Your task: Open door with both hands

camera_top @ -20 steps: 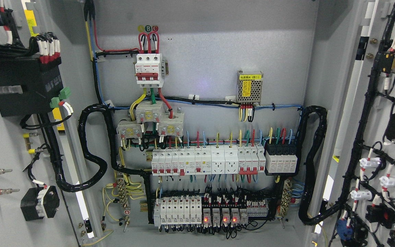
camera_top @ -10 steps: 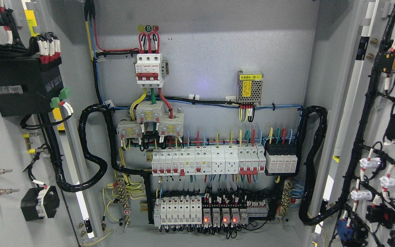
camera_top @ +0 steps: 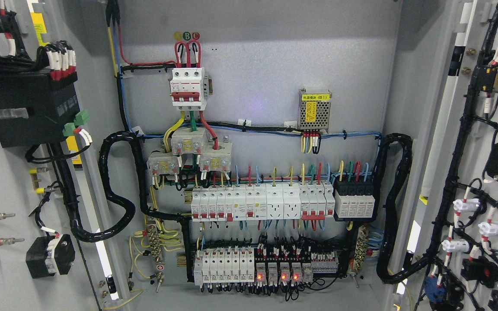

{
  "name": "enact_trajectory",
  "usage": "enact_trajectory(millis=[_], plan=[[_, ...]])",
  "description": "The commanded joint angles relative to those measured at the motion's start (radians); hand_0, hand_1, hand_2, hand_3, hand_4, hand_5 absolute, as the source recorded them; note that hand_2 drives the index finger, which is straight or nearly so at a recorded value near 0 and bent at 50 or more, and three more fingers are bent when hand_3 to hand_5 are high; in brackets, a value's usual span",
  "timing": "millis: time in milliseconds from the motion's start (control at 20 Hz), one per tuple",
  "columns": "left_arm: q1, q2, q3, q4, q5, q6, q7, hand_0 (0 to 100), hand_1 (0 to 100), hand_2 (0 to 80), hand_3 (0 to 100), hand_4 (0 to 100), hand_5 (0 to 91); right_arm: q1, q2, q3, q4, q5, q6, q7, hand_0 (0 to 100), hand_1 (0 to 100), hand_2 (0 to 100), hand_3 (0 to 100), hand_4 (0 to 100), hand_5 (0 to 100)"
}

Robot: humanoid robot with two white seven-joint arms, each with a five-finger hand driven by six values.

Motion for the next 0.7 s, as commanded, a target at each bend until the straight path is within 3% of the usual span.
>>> enact_trajectory(millis=[0,350,651], plan=[[0.015,0.012,0.013,-0.514,0.000,-0.031,-0.003,0,0,0.0,0,0,0.0,0.003,-0.050,-0.090,-0.038,-0.002,-0.006,0.001,20,12,0,0,0,0],[0.017,0.023,0.024,-0.525,-0.001,-0.197,-0.005,0,0,0.0,0,0,0.0,0.002,-0.045,-0.149,-0.037,-0.014,0.000,0.001,20,12,0,0,0,0],[0.018,0.018,0.088,-0.525,0.000,-0.240,-0.006,0,0,0.0,0,0,0.0,0.008,-0.044,-0.215,-0.034,-0.016,-0.004,0.002,20,12,0,0,0,0]])
